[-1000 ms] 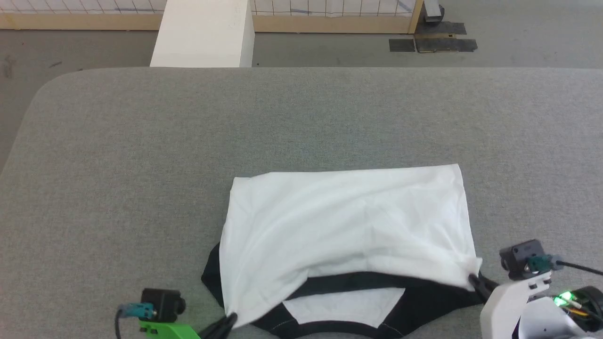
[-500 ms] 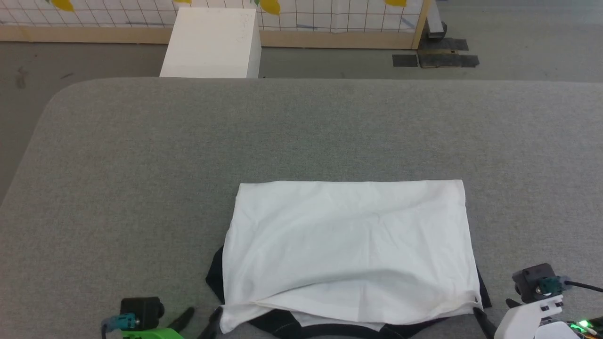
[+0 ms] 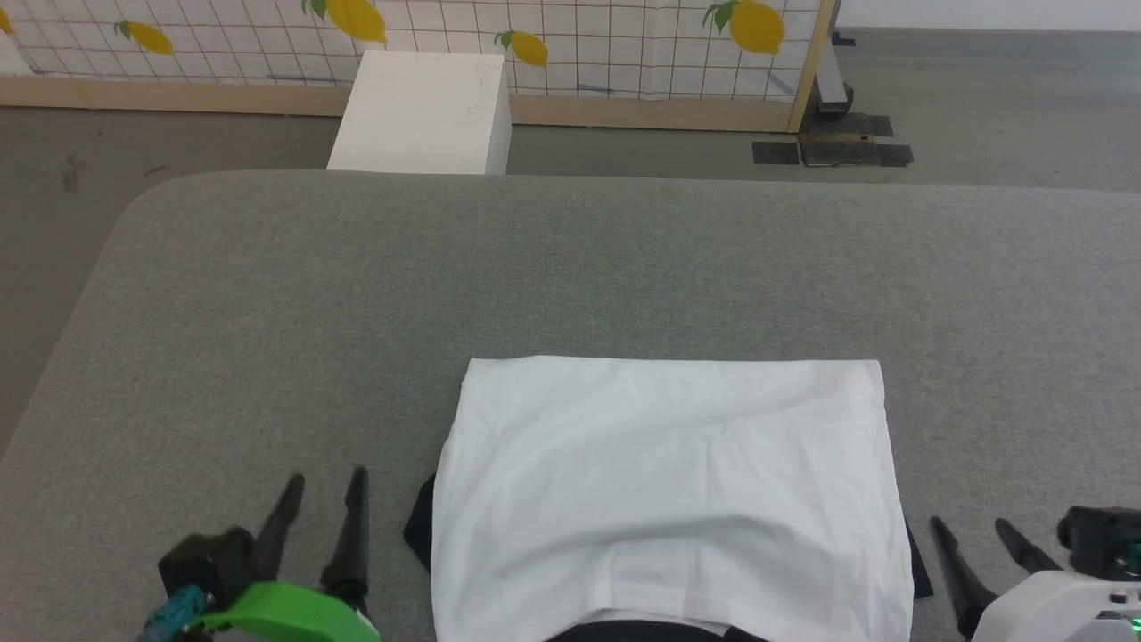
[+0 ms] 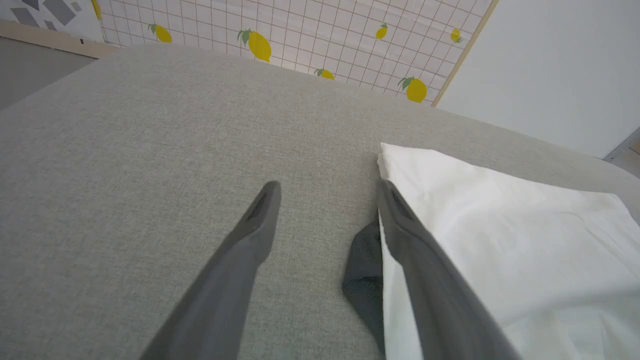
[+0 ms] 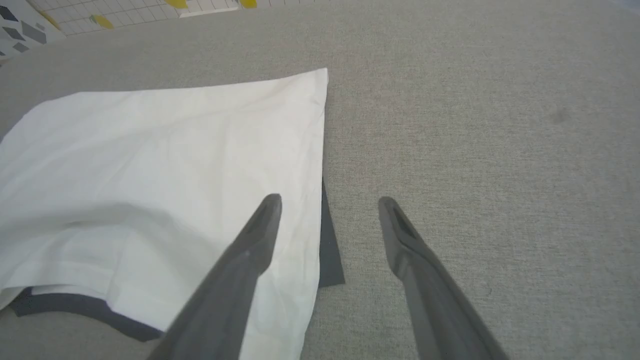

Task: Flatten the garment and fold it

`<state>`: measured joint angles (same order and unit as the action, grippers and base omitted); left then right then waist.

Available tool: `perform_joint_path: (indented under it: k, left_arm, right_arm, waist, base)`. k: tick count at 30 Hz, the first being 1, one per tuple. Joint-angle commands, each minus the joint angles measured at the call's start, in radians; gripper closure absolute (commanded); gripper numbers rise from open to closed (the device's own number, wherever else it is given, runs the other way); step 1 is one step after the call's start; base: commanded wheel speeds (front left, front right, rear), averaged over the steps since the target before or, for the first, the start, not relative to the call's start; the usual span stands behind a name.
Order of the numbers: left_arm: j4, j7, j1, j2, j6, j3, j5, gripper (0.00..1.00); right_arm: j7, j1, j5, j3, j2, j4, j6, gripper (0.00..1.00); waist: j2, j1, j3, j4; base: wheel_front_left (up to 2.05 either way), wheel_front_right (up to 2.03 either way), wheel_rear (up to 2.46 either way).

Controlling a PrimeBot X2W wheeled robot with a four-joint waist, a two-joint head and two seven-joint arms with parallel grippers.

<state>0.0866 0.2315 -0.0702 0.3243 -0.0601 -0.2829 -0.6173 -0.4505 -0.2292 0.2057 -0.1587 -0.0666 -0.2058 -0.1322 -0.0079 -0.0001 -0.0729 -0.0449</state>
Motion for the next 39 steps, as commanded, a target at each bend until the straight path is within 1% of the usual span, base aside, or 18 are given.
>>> perform_joint_path:
  k: [1, 3, 6, 10, 13, 21, 29, 33, 37, 38, 39]
  left_arm:
    - [-0.005, 0.017, 0.039, -0.010, -0.005, 0.019, 0.029, 0.00]
    - [-0.006, 0.027, 0.063, -0.020, -0.004, 0.044, 0.060, 0.00]
    - [-0.029, 0.029, 0.105, -0.050, 0.003, 0.100, 0.125, 0.00]
    - [-0.038, 0.030, 0.135, -0.099, 0.022, 0.155, 0.207, 0.00]
    - [-0.019, 0.030, 0.156, -0.125, 0.041, 0.181, 0.252, 0.00]
    - [0.053, 0.030, 0.207, -0.175, 0.086, 0.245, 0.345, 0.00]
    - [0.084, 0.030, 0.220, -0.213, 0.125, 0.280, 0.388, 0.00]
    - [0.093, 0.030, 0.223, -0.224, 0.141, 0.290, 0.400, 0.00]
    - [0.097, 0.030, 0.225, -0.232, 0.152, 0.300, 0.409, 0.00]
    - [0.097, 0.030, 0.225, -0.234, 0.154, 0.303, 0.411, 0.00]
    - [0.097, 0.030, 0.225, -0.235, 0.156, 0.306, 0.413, 0.00]
  right_arm:
    - [0.026, 0.007, 0.018, -0.014, 0.009, -0.006, 0.002, 0.00]
    - [0.048, 0.022, 0.039, -0.029, 0.015, 0.000, 0.002, 0.00]
    - [0.078, 0.049, 0.112, -0.049, 0.016, 0.039, 0.002, 0.00]
    - [0.094, 0.097, 0.177, -0.075, 0.016, 0.120, 0.002, 0.00]
    - [0.080, 0.134, 0.195, -0.082, 0.016, 0.187, 0.002, 0.00]
    - [0.005, 0.241, 0.194, -0.054, 0.016, 0.364, 0.002, 0.00]
    - [-0.106, 0.306, 0.189, -0.014, 0.016, 0.509, 0.002, 0.00]
    - [-0.168, 0.321, 0.211, 0.020, 0.016, 0.552, 0.002, 0.00]
    - [-0.219, 0.319, 0.254, 0.071, 0.016, 0.553, 0.002, 0.00]
    - [-0.225, 0.318, 0.260, 0.080, 0.016, 0.550, 0.002, 0.36]
    - [-0.229, 0.316, 0.270, 0.090, 0.016, 0.544, 0.002, 0.65]
  waist:
    - [0.0077, 0.0001, 0.002, -0.001]
    - [0.0077, 0.0001, 0.003, 0.001]
    - [0.0077, 0.0001, 0.002, 0.002]
    - [0.0077, 0.0001, -0.001, 0.003]
    - [0.0077, 0.0001, -0.005, 0.002]
    - [0.0077, 0.0001, -0.020, 0.000]
    - [0.0077, 0.0001, -0.035, -0.011]
    - [0.0077, 0.0001, -0.039, -0.017]
    - [0.0077, 0.0001, -0.042, -0.020]
    - [0.0077, 0.0001, -0.043, -0.019]
    - [0.0077, 0.0001, -0.044, -0.018]
  base:
    - [0.00, 0.00, 0.00]
    - [0.00, 0.00, 0.00]
    - [0.00, 0.00, 0.00]
    - [0.00, 0.00, 0.00]
    - [0.00, 0.00, 0.00]
    - [0.00, 0.00, 0.00]
    - [0.00, 0.00, 0.00]
    - [0.00, 0.00, 0.00]
    - [0.00, 0.00, 0.00]
    - [0.00, 0.00, 0.00]
    - [0.00, 0.00, 0.00]
